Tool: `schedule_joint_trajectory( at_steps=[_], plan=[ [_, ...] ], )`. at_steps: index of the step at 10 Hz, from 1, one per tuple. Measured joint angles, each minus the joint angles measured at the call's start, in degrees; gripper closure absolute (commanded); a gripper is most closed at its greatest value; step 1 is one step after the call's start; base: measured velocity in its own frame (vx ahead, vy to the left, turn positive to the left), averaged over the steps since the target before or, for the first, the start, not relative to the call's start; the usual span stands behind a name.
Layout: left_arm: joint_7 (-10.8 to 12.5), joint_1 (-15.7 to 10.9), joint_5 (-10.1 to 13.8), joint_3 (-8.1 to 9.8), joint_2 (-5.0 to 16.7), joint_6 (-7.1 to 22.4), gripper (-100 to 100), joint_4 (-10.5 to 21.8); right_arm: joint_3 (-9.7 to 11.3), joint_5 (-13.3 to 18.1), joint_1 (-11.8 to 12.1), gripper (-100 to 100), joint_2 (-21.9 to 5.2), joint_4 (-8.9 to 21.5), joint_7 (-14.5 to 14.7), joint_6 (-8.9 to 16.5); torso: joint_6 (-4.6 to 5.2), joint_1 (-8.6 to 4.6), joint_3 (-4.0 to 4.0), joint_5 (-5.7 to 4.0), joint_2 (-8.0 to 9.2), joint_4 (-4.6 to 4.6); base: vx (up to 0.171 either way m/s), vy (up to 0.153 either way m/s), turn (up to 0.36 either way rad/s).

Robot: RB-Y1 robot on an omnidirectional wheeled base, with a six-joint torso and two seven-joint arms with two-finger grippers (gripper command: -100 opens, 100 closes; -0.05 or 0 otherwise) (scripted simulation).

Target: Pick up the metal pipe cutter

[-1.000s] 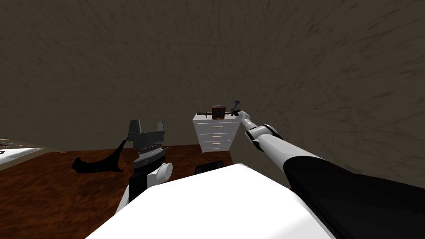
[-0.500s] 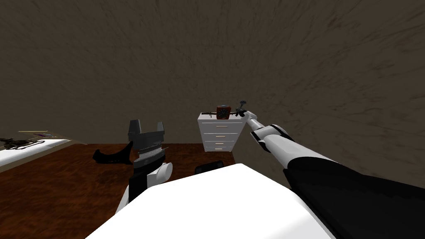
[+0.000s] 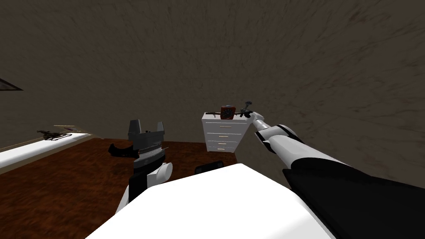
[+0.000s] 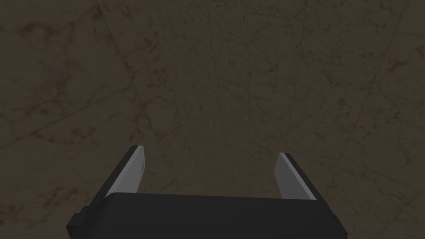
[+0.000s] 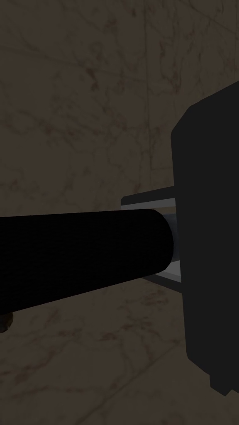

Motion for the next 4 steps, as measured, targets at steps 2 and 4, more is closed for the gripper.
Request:
schedule_joint_trajectory(
  at_steps=[2, 4],
  plan=[
    [0.00, -0.01, 0.00, 0.00, 0.00, 0.00, 0, 0.00, 2.23, -1.53, 0.84, 100, -2.65, -0.02, -2.05, -0.26, -0.05, -0.02, -0.02, -0.03, -0.03, -0.02, 0.006, 0.079, 0.147],
    [0.00, 0.00, 0.00, 0.00, 0.00, 0.00, 0, 0.00, 1.93, -1.55, 0.91, 0, -3.97, 1.71, -2.50, -2.21, 0.02, -0.13, -0.01, -0.04, -0.02, 0.00, 0.003, 0.019, -0.007]
  ],
)
